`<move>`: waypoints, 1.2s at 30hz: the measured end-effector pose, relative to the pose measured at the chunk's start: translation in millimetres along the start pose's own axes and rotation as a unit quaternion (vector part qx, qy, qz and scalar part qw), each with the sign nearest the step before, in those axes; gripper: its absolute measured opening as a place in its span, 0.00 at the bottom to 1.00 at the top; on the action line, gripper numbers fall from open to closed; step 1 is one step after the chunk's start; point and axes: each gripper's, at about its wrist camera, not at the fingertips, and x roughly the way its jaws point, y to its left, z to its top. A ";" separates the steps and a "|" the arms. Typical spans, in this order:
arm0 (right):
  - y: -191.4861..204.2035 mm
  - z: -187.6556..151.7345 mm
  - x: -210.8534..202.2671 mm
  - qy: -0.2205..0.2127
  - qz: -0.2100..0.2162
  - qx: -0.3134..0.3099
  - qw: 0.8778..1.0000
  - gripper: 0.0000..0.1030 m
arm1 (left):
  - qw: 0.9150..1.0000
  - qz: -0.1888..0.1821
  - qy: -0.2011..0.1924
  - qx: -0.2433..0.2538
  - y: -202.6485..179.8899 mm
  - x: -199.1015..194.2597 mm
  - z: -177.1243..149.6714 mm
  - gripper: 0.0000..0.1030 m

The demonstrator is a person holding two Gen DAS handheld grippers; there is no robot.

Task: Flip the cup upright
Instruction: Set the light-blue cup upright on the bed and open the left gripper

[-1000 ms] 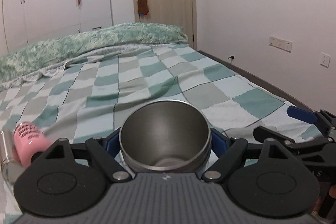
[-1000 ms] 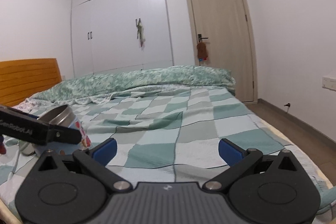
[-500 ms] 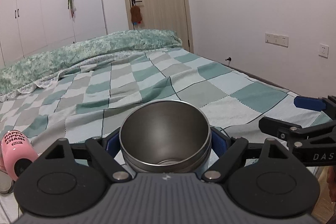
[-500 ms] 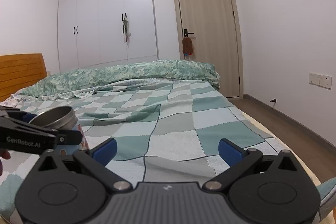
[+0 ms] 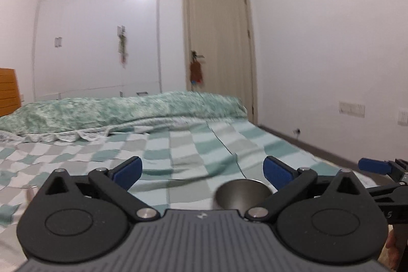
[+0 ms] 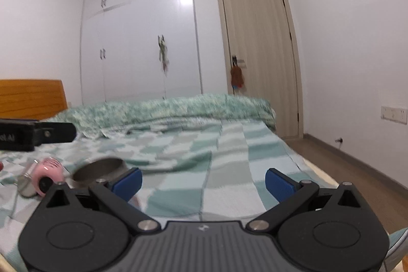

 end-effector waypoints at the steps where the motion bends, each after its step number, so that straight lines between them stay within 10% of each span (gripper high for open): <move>1: 4.3 2.2 -6.3 -0.008 0.006 0.002 1.000 1.00 | 1.000 0.007 -0.004 -0.003 6.4 -10.1 -0.7 1.00; 13: 69.2 -17.6 -67.3 -0.006 0.060 -0.019 0.998 1.00 | 0.996 0.077 0.024 -0.023 76.2 -104.6 -62.4 1.00; 36: 134.2 -76.4 -82.3 0.025 0.039 -0.073 0.996 1.00 | 0.996 0.092 -0.009 -0.021 100.6 -116.8 -133.6 1.00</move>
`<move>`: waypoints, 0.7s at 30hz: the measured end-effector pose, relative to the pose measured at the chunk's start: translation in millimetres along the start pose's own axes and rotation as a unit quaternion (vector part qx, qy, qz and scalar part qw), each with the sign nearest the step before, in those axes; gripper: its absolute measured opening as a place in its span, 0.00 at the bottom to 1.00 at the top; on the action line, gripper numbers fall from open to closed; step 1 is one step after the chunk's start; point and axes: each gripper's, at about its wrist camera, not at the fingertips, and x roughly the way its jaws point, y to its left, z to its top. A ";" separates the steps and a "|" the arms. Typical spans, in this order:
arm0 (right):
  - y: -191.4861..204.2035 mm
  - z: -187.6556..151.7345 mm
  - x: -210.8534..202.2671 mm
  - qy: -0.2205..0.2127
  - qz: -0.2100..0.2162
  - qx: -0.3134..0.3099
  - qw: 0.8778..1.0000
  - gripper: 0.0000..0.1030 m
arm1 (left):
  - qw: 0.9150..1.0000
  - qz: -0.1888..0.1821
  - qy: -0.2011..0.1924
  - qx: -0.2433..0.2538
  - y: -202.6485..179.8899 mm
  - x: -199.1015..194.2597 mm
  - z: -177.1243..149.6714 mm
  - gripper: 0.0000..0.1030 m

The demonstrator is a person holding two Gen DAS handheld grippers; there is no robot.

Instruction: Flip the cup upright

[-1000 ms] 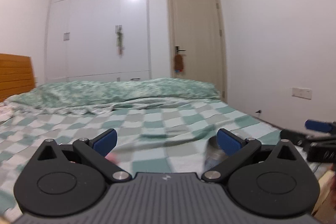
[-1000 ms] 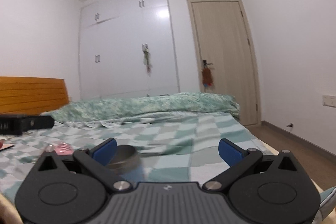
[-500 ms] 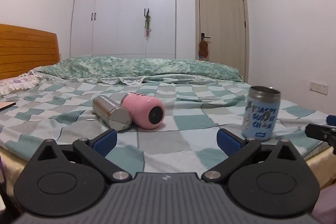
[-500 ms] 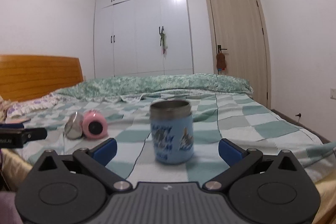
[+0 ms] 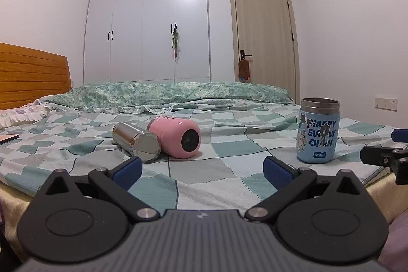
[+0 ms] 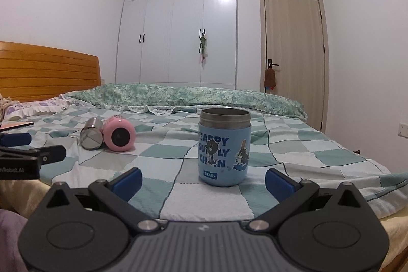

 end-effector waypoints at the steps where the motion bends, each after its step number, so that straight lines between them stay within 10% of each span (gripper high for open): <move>1: 0.1 0.0 0.5 0.001 0.000 -0.001 1.000 1.00 | 1.000 -0.001 0.000 0.000 0.1 0.1 0.0 1.00; 21: 2.6 0.8 1.8 0.003 0.001 -0.006 1.000 1.00 | 1.000 -0.003 -0.001 -0.003 0.2 -0.1 -0.4 1.00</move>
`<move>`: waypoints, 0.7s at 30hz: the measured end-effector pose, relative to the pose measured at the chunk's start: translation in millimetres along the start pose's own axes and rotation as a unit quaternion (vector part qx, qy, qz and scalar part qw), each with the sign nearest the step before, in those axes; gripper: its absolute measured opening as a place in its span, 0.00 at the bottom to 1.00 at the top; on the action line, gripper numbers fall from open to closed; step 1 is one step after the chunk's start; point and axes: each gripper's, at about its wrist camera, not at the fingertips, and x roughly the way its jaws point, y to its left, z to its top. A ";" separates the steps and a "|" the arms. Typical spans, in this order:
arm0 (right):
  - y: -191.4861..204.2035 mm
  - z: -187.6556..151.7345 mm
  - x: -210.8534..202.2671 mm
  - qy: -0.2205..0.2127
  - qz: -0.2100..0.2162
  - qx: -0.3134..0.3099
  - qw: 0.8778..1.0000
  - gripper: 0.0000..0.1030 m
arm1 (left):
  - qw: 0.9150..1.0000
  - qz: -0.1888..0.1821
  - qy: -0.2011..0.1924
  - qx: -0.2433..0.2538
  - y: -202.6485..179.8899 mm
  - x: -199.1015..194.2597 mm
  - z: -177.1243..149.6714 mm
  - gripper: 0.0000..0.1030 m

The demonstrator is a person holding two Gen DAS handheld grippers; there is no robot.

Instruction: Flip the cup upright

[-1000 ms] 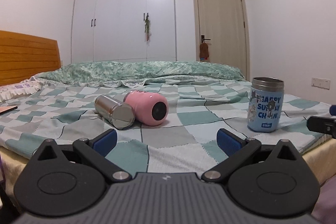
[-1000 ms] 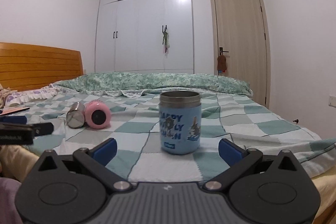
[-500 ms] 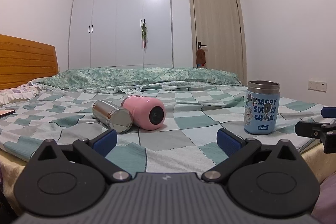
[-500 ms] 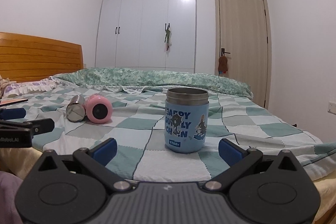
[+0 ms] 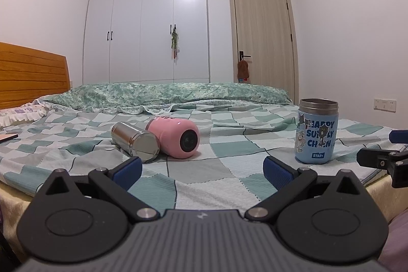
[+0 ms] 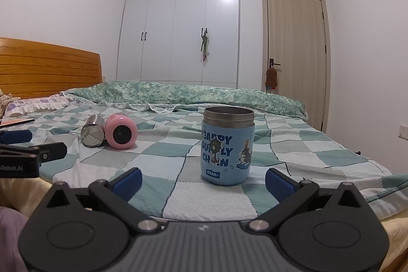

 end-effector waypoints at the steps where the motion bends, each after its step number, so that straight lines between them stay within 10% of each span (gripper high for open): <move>1: 0.0 0.0 -0.2 0.000 0.000 0.000 1.000 1.00 | 1.000 0.000 0.000 0.000 0.0 -0.2 0.0 1.00; 21: 0.1 -0.5 -1.0 0.001 0.000 -0.002 1.000 1.00 | 1.000 -0.006 0.000 0.000 1.7 -1.8 0.2 1.00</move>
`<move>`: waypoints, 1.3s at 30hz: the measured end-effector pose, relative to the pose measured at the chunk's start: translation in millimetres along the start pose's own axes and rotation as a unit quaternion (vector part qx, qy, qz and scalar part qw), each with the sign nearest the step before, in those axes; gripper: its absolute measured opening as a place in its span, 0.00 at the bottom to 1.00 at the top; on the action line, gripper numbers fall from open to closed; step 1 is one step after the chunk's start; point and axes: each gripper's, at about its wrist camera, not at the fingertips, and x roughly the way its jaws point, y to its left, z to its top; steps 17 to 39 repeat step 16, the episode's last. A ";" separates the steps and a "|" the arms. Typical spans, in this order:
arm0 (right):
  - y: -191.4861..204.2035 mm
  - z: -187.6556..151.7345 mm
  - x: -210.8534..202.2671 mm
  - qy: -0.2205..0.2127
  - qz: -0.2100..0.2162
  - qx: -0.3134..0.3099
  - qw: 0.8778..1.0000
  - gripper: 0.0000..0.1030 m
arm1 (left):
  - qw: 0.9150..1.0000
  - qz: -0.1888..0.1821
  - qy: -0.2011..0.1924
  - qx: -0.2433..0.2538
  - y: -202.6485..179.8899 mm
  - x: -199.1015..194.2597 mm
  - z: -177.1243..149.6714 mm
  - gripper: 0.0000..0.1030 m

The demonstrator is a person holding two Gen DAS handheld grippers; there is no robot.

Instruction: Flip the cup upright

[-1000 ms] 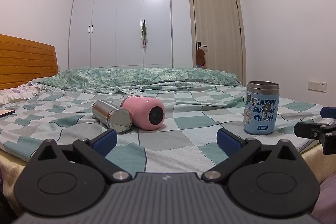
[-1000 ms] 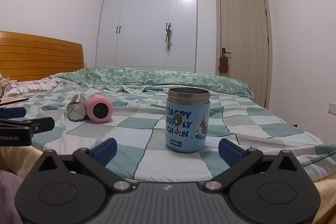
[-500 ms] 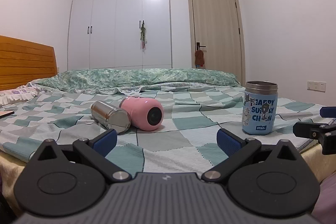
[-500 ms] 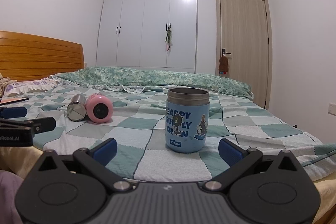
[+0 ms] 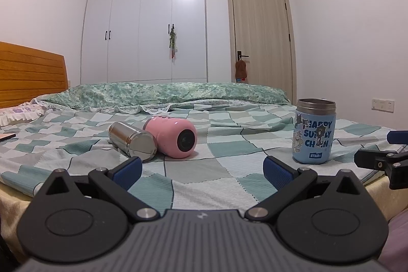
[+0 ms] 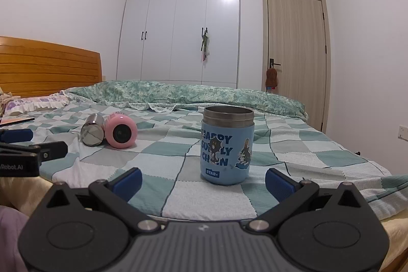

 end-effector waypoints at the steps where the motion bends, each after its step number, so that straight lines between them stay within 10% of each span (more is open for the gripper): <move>1: 0.0 0.0 -0.1 0.000 0.000 0.000 1.000 1.00 | 1.000 0.000 0.000 0.000 0.0 -0.1 0.0 1.00; 39: -0.1 -0.7 -1.1 0.002 0.001 -0.002 1.000 1.00 | 1.000 -0.008 -0.001 -0.002 0.6 -1.3 0.0 1.00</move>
